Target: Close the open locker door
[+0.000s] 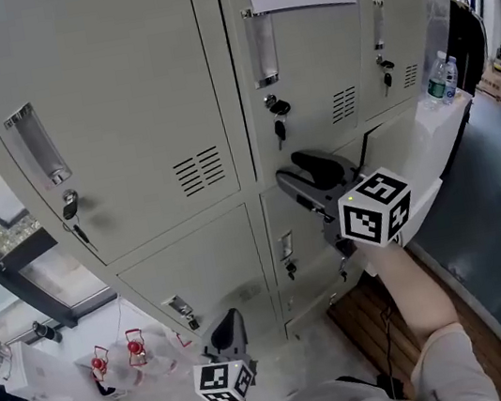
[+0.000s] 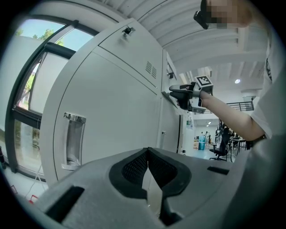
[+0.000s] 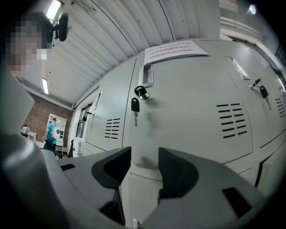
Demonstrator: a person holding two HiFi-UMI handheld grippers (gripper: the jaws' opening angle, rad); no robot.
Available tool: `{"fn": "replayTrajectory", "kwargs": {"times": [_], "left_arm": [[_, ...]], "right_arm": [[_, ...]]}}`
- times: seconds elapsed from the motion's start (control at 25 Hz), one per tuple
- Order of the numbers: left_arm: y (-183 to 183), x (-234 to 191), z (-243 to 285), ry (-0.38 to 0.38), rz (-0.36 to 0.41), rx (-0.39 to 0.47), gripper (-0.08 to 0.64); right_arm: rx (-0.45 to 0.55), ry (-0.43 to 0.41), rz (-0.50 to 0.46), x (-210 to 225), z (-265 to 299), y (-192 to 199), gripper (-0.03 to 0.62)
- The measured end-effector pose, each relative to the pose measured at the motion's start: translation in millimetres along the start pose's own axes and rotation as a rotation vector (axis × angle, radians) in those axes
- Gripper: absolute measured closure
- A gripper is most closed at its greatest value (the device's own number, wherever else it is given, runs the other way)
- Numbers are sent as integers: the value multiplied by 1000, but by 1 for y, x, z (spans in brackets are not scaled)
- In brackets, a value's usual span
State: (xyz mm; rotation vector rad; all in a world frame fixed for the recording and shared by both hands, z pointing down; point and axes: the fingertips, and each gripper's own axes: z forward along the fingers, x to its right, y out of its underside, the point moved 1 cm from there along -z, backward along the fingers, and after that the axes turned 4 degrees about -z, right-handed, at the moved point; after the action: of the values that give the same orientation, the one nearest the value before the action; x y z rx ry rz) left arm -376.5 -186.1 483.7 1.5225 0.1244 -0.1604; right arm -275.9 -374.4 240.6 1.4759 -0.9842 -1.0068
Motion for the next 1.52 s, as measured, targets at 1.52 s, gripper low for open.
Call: {"fn": "replayTrajectory", "kwargs": {"times": [1.52], "left_arm": [[-3, 97, 8, 86, 74, 24, 552]], "right_arm": [[-64, 331, -9, 37, -147, 71, 575]]}}
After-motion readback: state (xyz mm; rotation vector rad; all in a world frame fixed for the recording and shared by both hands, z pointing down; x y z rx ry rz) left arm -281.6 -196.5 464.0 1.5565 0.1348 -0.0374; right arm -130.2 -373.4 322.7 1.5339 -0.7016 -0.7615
